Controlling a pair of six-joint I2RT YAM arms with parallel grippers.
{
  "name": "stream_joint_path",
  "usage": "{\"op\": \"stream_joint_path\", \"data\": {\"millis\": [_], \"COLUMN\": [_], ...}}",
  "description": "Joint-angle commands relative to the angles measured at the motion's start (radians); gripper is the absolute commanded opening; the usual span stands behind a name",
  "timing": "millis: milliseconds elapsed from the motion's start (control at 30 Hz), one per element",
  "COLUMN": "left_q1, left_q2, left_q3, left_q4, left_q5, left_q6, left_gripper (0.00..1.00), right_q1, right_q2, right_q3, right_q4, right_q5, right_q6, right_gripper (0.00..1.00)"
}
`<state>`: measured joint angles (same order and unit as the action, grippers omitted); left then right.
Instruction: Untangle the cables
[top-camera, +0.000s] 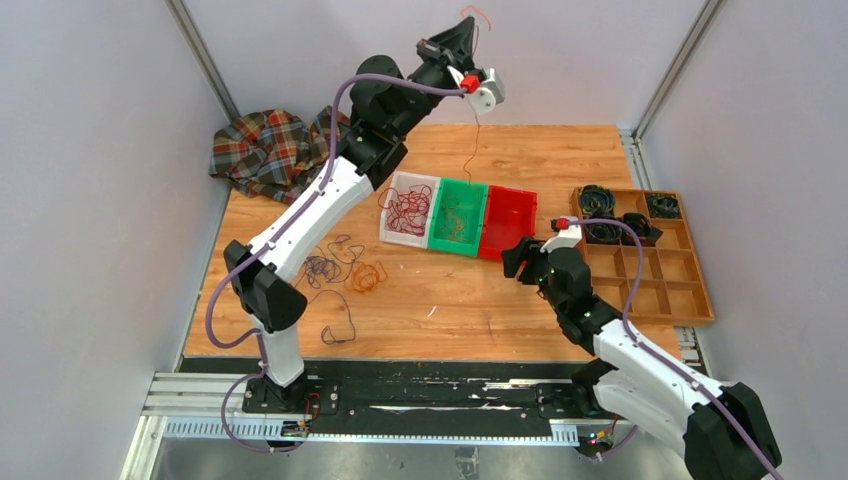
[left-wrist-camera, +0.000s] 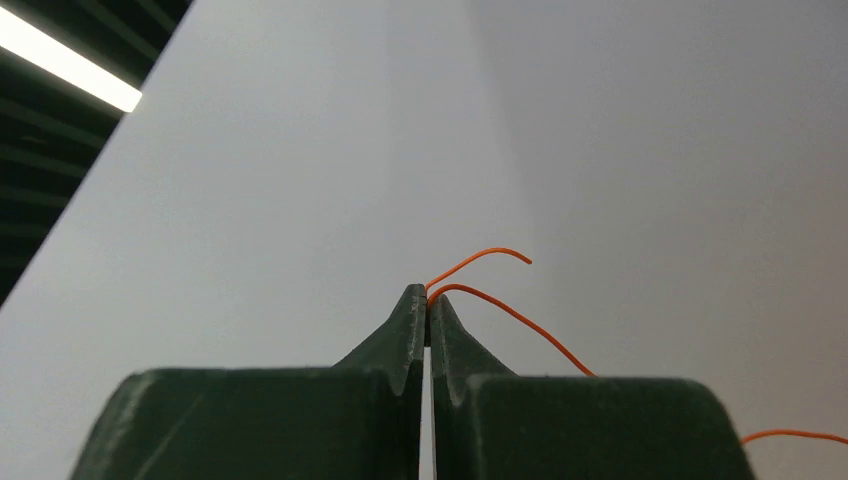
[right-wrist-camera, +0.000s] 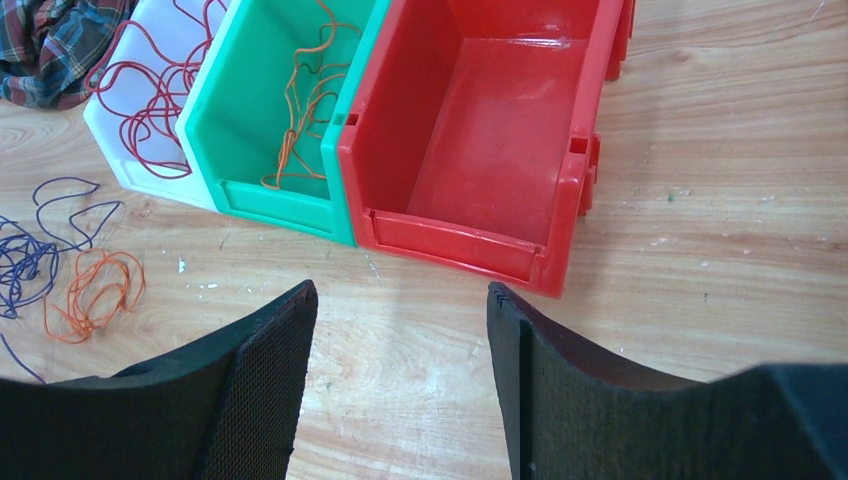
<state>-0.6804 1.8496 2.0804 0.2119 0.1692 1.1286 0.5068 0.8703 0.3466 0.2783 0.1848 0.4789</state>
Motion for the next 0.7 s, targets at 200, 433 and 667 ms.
{"op": "stream_joint_path", "data": {"millis": [200,433,667], "left_q1": [0.004,0.007,0.003], "left_q2": [-0.176,-0.198,-0.2], "left_q3": [-0.405,-0.477,-0.47], "left_q4": [-0.092,-0.206,-0.45], "left_q5": [0.001,0.011,0.142], "left_q6": [0.086,0.104,0.0], "left_gripper": [0.0,0.0,0.0], "right_q1": [-0.017,-0.022,-0.027], "right_q2": [-0.012,-0.005,-0.029], "right_q3": [-0.031,-0.033,-0.049], "right_q4": [0.028,0.027,0.028], "right_q5": [0.023,0.027,0.038], "right_q6": [0.033,0.041,0.053], "right_gripper": [0.63,0.63,0.63]}}
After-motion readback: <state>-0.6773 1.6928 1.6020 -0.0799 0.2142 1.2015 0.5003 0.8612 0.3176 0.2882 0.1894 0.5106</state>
